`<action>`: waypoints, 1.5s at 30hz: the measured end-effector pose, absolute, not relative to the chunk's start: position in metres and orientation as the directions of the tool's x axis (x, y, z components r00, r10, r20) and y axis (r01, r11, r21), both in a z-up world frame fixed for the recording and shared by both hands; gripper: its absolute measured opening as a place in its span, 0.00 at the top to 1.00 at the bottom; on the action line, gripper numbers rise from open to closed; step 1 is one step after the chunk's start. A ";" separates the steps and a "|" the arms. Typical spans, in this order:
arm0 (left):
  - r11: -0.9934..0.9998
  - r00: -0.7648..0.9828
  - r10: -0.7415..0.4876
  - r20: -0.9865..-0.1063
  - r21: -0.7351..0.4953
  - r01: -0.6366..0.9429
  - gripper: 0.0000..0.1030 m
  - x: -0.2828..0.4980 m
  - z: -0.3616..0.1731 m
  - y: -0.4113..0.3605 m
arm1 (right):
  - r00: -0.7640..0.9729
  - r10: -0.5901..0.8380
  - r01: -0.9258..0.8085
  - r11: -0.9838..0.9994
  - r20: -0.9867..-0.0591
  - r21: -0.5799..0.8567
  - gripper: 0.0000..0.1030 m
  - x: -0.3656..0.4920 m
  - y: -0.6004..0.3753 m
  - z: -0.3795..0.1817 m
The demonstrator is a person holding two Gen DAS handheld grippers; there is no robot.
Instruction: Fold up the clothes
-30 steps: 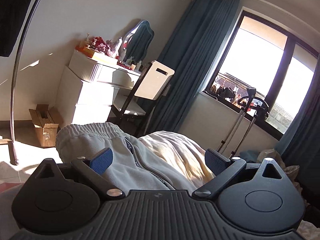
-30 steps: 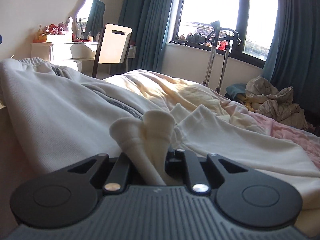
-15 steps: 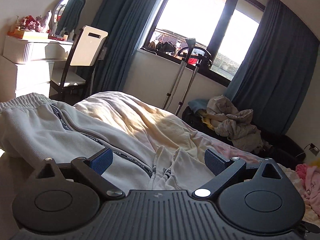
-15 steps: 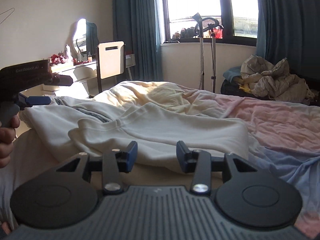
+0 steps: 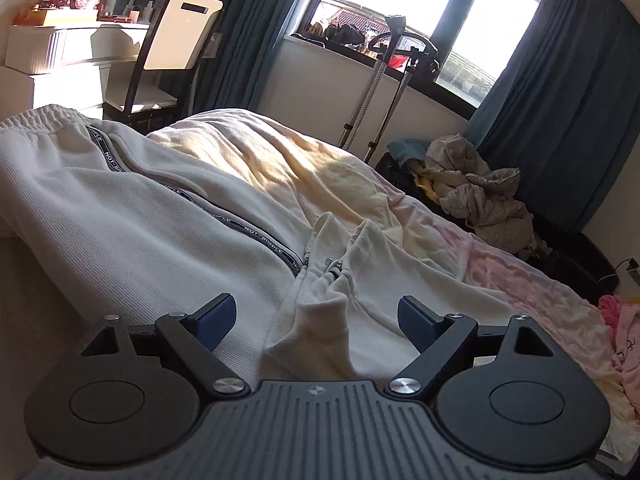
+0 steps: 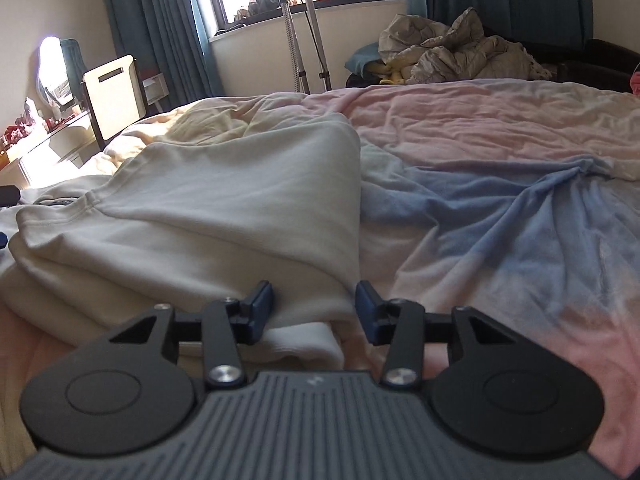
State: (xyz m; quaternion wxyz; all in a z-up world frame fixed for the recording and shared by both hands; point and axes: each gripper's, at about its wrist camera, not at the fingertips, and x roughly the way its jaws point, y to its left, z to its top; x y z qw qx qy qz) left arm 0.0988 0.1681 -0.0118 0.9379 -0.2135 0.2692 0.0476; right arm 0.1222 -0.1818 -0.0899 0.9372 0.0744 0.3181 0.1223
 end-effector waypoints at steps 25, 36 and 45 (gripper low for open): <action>0.930 0.785 -0.029 -0.619 -0.305 -0.206 0.17 0.125 -0.035 0.146 | 0.784 0.231 -0.118 0.967 -0.576 0.228 0.41 0.117 -0.192 -0.080; 0.921 0.794 -0.034 -0.607 -0.328 -0.212 0.66 0.137 -0.039 0.152 | 0.790 0.231 -0.209 0.972 -0.568 0.104 0.41 0.086 -0.177 -0.065; 0.816 0.851 -0.153 -0.503 -0.550 -0.179 0.76 0.109 -0.021 0.168 | 0.786 0.160 -0.196 0.981 -0.597 0.005 0.41 0.099 -0.161 -0.085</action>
